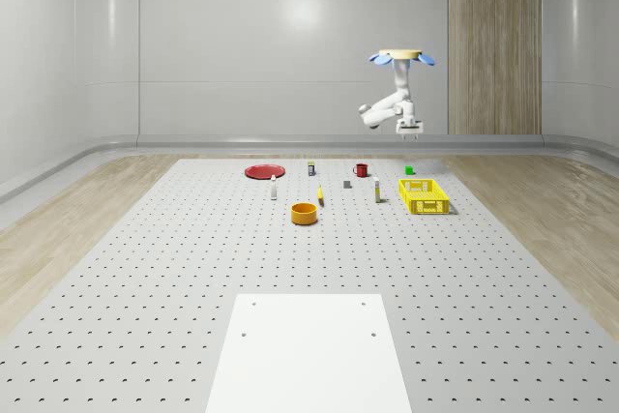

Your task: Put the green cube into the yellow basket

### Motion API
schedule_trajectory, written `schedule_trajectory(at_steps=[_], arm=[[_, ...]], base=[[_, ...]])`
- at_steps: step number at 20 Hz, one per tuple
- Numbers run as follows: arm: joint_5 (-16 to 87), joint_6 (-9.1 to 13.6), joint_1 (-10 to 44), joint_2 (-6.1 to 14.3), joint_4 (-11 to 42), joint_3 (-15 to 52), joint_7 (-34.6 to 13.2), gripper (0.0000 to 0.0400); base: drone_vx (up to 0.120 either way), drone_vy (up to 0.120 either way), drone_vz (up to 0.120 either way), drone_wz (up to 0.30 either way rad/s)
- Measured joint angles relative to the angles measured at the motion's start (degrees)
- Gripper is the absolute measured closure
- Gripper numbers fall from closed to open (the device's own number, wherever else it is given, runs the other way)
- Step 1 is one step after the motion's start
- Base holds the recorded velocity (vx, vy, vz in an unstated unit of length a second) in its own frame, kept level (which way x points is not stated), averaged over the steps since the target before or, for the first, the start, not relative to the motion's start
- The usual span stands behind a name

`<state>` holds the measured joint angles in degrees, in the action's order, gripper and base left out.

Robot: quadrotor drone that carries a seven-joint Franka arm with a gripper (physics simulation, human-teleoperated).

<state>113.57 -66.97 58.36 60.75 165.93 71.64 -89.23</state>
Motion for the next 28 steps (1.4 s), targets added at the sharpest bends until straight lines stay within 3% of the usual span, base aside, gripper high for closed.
schedule_trajectory(at_steps=[3,15,28], arm=[[-0.26,-0.47,0.89,1.04,-0.02,0.56,-0.69,0.0],[-1.98,-3.32,2.86,4.78,-0.25,2.09,-2.38,0.0],[-3.87,-6.6,4.13,8.42,-0.5,3.23,-3.57,0.0]], base=[[-0.12,0.12,-0.12,0.0],[-0.12,0.0,-0.12,0.0],[0.0,-0.012,-0.12,0.0]])
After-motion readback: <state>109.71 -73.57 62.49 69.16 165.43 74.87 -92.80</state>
